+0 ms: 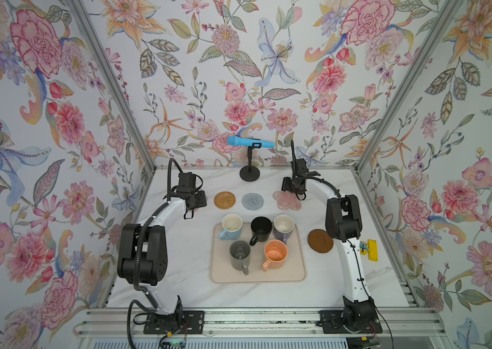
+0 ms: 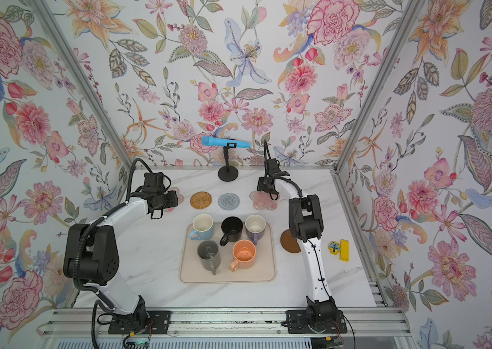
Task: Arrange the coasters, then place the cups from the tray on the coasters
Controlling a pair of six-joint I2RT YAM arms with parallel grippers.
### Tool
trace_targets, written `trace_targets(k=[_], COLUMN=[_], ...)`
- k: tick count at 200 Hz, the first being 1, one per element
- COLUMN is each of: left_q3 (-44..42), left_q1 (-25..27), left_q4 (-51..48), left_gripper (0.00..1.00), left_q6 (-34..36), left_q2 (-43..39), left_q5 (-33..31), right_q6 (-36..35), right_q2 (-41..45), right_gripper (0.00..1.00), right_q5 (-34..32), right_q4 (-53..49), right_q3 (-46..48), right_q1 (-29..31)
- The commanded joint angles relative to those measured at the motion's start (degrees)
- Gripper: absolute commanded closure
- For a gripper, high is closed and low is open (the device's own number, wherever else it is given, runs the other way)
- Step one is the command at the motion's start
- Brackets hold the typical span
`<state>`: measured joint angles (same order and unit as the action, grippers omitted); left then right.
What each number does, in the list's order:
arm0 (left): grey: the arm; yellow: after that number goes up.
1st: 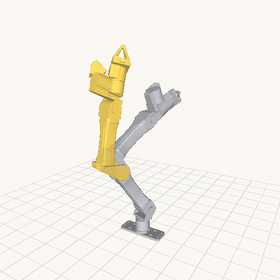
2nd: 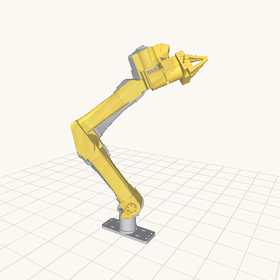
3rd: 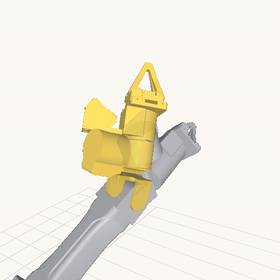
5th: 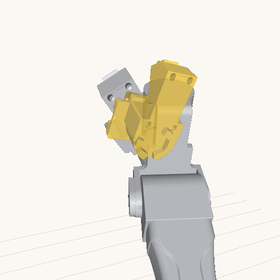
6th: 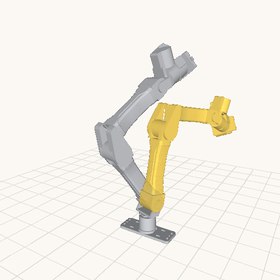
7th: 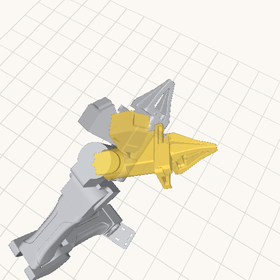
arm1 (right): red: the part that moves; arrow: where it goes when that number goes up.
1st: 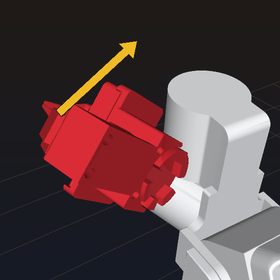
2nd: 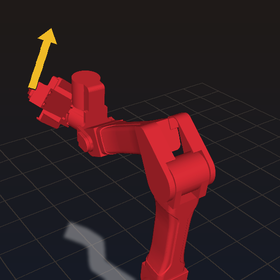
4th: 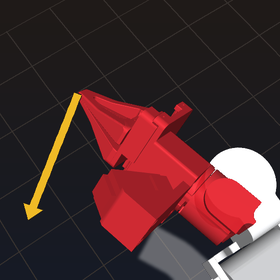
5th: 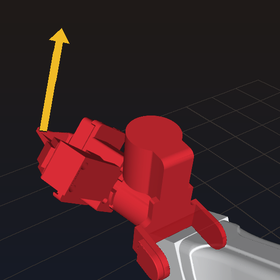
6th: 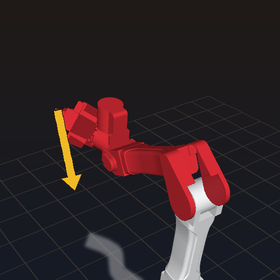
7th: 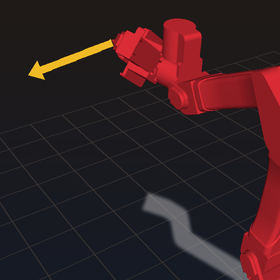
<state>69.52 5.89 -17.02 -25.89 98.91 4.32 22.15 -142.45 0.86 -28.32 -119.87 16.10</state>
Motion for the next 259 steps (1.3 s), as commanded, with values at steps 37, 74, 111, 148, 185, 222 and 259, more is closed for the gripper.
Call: trace_targets(k=[37,74,111,148,185,222,259], left_q3=[-0.7,-0.3,0.1,1.0,1.1,0.2,-0.8], left_q1=[-0.7,-0.8,-0.8,-0.7,-0.7,-0.6,-0.1], left_q4=[-0.4,-0.6,-1.4,-3.1,-4.1,-5.6,-7.0], left_gripper=[0.44,0.44,0.44,0.43,0.41,0.40,0.38], left_q6=[0.7,0.7,0.8,1.1,0.7,0.8,0.4], left_q2=[-2.3,-2.5,-2.9,-3.9,-6.1,-8.9,-12.8], left_q5=[0.4,0.7,1.0,1.0,1.5,1.3,1.7], right_q6=[1.5,1.8,2.5,3.1,1.5,-1.6,-2.0], right_q2=[2.3,3.3,5.1,10.2,16.6,26.9,38.9], right_gripper=[0.34,0.34,0.33,0.30,0.28,0.27,0.26], right_q5=[2.2,1.0,0.9,3.7,5.4,2.5,-0.8], right_q4=[-1.9,-1.8,-1.7,1.6,2.4,2.3,2.3], right_q3=[3.2,4.7,4.1,6.2,10.2,21.1,37.3], right_q1=[1.3,0.6,-0.4,-0.8,-1.4,-1.9,-1.7])
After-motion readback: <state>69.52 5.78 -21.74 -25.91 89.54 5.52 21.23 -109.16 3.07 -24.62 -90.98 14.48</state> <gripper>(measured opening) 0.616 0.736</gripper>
